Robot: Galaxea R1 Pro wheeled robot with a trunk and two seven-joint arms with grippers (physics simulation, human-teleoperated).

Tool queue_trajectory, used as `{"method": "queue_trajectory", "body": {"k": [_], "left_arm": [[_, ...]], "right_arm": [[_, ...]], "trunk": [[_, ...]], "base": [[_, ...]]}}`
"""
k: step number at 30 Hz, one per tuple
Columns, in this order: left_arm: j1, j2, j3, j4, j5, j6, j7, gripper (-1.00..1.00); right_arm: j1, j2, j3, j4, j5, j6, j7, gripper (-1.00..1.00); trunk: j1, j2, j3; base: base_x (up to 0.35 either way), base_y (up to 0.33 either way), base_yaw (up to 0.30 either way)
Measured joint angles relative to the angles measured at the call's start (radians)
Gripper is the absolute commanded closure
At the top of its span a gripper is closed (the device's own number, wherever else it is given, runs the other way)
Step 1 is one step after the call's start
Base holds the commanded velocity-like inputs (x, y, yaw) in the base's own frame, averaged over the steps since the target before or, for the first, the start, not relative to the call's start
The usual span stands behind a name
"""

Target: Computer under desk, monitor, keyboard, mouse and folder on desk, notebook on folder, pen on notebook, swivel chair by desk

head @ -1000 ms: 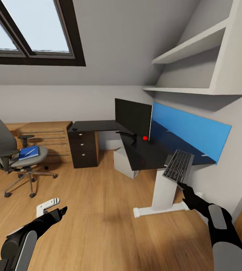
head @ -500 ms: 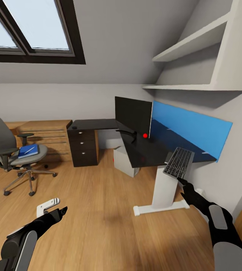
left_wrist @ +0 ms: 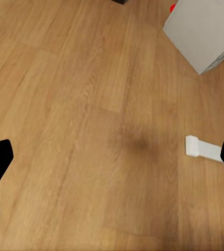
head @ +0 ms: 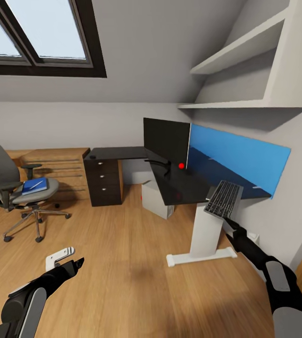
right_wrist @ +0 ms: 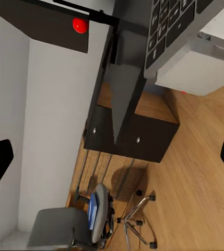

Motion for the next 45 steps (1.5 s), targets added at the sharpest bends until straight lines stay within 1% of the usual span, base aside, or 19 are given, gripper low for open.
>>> {"method": "queue_trajectory", "body": {"k": [6, 13, 17, 20, 26, 27, 29, 30, 31, 33, 34, 36, 37, 38, 39, 43, 45], "left_arm": [[0.000, 0.000, 0.000, 0.000, 0.000, 0.000, 0.000, -1.00], [0.000, 0.000, 0.000, 0.000, 0.000, 0.000, 0.000, -1.00], [0.000, 0.000, 0.000, 0.000, 0.000, 0.000, 0.000, -1.00], [0.000, 0.000, 0.000, 0.000, 0.000, 0.000, 0.000, -1.00], [0.000, 0.000, 0.000, 0.000, 0.000, 0.000, 0.000, -1.00], [0.000, 0.000, 0.000, 0.000, 0.000, 0.000, 0.000, -1.00], [0.000, 0.000, 0.000, 0.000, 0.000, 0.000, 0.000, -1.00], [0.000, 0.000, 0.000, 0.000, 0.000, 0.000, 0.000, -1.00], [0.000, 0.000, 0.000, 0.002, 0.000, 0.000, 0.000, -1.00], [0.000, 0.000, 0.000, 0.005, 0.000, -0.001, 0.000, -1.00], [0.000, 0.000, 0.000, 0.007, 0.000, -0.001, 0.000, -1.00], [0.000, 0.000, 0.000, 0.009, 0.000, -0.001, 0.000, -1.00], [0.000, 0.000, 0.000, 0.010, -0.001, -0.001, 0.000, -1.00], [0.000, 0.000, 0.000, 0.011, -0.001, -0.001, 0.000, -1.00], [0.000, 0.000, 0.000, 0.012, -0.001, -0.001, 0.000, -1.00], [0.000, 0.000, 0.000, 0.012, -0.001, -0.001, 0.000, -1.00], [0.000, 0.000, 0.000, 0.012, -0.001, -0.001, 0.000, -1.00]], "right_arm": [[0.003, -0.004, 0.000, 0.009, 0.000, 0.000, 0.031, -1.00], [0.003, -0.009, 0.000, 0.010, 0.000, 0.000, 0.035, -1.00], [0.003, -0.022, -0.001, 0.011, 0.000, -0.013, 0.034, -1.00], [0.003, -0.035, 0.000, 0.022, 0.001, -0.062, 0.032, -1.00], [0.003, -0.040, 0.000, 0.031, 0.002, -0.135, 0.029, -1.00], [0.003, -0.039, 0.002, 0.032, 0.003, -0.163, 0.028, -1.00], [0.003, -0.037, 0.007, 0.035, 0.003, -0.266, 0.027, -1.00], [0.003, -0.036, 0.007, 0.036, 0.004, -0.293, 0.027, -1.00], [0.003, -0.034, 0.008, 0.037, 0.004, -0.348, 0.026, -1.00], [0.003, -0.029, 0.009, 0.038, 0.004, -0.402, 0.024, -1.00], [0.003, -0.020, 0.010, 0.038, 0.004, -0.442, 0.020, -1.00], [0.003, -0.009, 0.010, 0.037, 0.004, -0.470, 0.015, -1.00], [0.003, 0.003, 0.010, 0.037, 0.004, -0.489, 0.010, -1.00], [0.003, 0.014, 0.010, 0.037, 0.003, -0.501, 0.005, -1.00], [0.003, 0.036, 0.011, 0.036, 0.003, -0.515, -0.007, -1.00], [0.003, 0.053, 0.010, 0.036, 0.003, -0.522, -0.015, -1.00], [0.003, 0.056, 0.010, 0.036, 0.002, -0.525, -0.017, -1.00]], "trunk": [[0.023, -0.042, -0.019], [0.050, -0.091, -0.041], [0.065, -0.119, -0.053], [0.077, -0.140, -0.063], [0.100, -0.182, -0.081], [0.104, -0.189, -0.085], [0.111, -0.203, -0.091], [0.115, -0.210, -0.094], [0.119, -0.217, -0.097], [0.127, -0.231, -0.103], [0.130, -0.238, -0.107], [0.138, -0.252, -0.113], [0.142, -0.259, -0.116], [0.146, -0.266, -0.119], [0.150, -0.273, -0.122], [0.165, -0.301, -0.135], [0.173, -0.315, -0.141]], "base": [[0.000, 0.000, 0.000], [0.000, 0.000, 0.000], [0.000, 0.000, 0.000], [0.000, 0.000, 0.000], [0.000, 0.000, 0.000], [0.000, 0.000, 0.000], [0.000, 0.000, 0.000], [0.000, 0.000, 0.000], [0.000, 0.000, 0.000], [0.000, 0.000, 0.000], [0.000, 0.000, 0.000], [0.000, 0.000, 0.000], [0.000, 0.000, 0.000], [0.000, 0.000, 0.000], [0.000, 0.000, 0.000], [0.000, 0.000, 0.000], [0.000, 0.000, 0.000]]}}
